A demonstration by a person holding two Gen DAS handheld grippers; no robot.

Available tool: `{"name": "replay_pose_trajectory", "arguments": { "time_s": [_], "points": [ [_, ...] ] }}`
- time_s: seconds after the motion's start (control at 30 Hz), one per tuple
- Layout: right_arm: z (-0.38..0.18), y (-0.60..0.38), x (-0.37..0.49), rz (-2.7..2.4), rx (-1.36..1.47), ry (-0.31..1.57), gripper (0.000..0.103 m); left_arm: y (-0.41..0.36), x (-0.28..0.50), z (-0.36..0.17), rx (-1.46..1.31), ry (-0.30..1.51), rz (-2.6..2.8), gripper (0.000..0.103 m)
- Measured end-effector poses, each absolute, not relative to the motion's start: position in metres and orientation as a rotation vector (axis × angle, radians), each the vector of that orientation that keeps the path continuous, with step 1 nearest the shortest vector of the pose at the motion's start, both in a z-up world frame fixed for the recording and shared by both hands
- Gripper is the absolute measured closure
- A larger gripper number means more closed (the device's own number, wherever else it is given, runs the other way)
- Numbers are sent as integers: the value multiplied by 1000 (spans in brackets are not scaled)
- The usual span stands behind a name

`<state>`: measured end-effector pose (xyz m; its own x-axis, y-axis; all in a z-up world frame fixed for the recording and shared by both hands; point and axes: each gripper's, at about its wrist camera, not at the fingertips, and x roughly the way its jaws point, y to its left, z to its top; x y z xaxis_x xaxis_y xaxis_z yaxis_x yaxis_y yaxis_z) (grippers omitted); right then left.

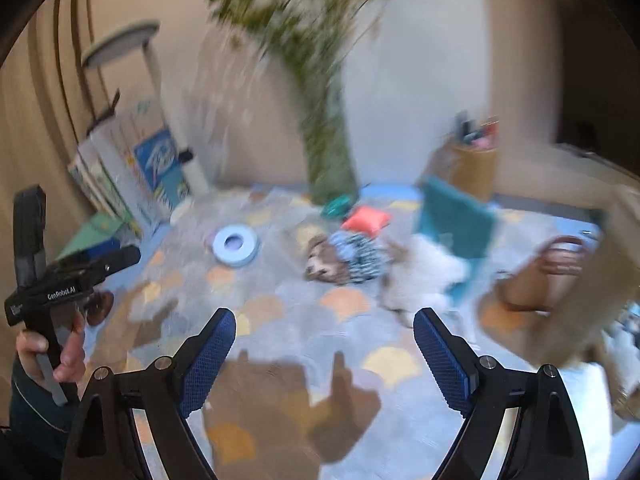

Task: Organize soft objects
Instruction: 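Return both grippers to the bed, then grasp the purple snack bar with the left gripper while the right grasps the white tape roll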

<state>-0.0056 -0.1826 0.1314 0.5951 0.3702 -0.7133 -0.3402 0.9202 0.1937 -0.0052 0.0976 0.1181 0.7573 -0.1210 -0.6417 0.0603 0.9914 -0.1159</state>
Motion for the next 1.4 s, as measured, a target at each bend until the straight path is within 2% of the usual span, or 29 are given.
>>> {"name": "replay_pose_trajectory", "arguments": {
  "time_s": [0.13,0.27,0.3,0.43,0.5,0.8,0.83,0.87,0.9,1.1,1.4],
  "points": [
    [107,-147,32,536,123,932,13,129,21,104,-215,725,-50,4],
    [93,-99,62,585,86,945,13,146,41,92,-320,725,-41,5],
    [91,-90,67,587,67,939,13,147,45,90,-321,722,-28,9],
    [78,-47,94,597,-33,887,13,153,61,77,-374,715,-8,14],
    [69,-30,106,587,-86,879,13,160,70,69,-437,719,-17,23],
    [34,7,149,605,-166,912,14,165,90,50,-535,765,-49,24],
    [31,9,150,605,-174,918,17,164,91,48,-534,768,-52,24],
    [27,9,150,617,-176,930,30,164,91,46,-537,773,-57,24],
    [24,6,151,651,-152,945,36,164,92,44,-542,778,-60,24],
    [41,-22,137,637,-103,894,37,161,96,33,-609,816,-94,24],
    [36,-99,84,522,-18,989,36,113,136,13,-515,941,-100,24]
  ]
}}
